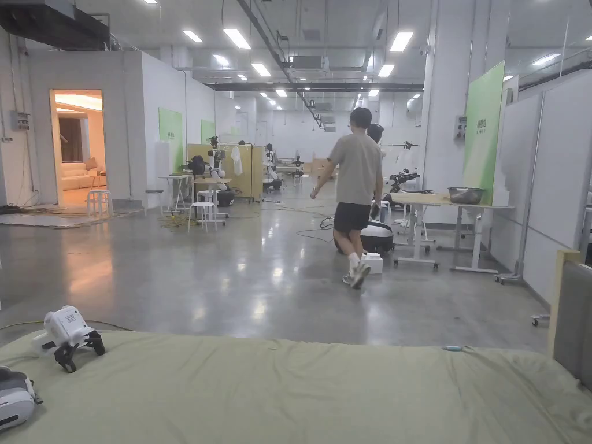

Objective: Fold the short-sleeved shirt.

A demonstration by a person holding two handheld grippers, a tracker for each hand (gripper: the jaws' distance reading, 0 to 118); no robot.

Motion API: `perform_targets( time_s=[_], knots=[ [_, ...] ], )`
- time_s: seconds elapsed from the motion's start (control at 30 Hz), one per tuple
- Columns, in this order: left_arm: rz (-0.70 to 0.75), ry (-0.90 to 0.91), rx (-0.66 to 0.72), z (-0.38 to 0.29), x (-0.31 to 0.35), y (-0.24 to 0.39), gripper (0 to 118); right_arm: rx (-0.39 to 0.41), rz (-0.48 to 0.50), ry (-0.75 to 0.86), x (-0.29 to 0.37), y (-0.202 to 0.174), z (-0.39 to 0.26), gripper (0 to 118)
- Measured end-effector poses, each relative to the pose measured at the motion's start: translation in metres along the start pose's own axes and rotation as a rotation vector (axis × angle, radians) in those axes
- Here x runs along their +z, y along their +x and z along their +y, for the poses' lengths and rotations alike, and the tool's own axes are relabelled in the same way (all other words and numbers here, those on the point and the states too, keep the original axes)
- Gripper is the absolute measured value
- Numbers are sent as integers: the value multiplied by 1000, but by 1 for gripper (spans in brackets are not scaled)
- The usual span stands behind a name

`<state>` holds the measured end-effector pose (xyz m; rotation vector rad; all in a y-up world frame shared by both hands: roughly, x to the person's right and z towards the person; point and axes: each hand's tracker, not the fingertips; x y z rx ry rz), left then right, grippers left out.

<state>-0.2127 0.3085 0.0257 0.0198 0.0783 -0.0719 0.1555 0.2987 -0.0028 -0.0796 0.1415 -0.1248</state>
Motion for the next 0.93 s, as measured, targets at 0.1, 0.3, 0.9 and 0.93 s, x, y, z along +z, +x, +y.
perform_targets(
  time_s=[0.1,0.3,0.9,0.93],
  knots=[
    [4,4,2,3,0,0,118,19,-120,-89,-1,-10,11,116],
    [-1,11,23,6,2,0,118,-22,-129,-165,3,-18,18,116],
    [-16,7,10,7,1,6,118,77,84,42,6,-13,10,115],
    [-12,6,12,8,1,6,118,125,49,57,7,-19,10,116]
  ],
)
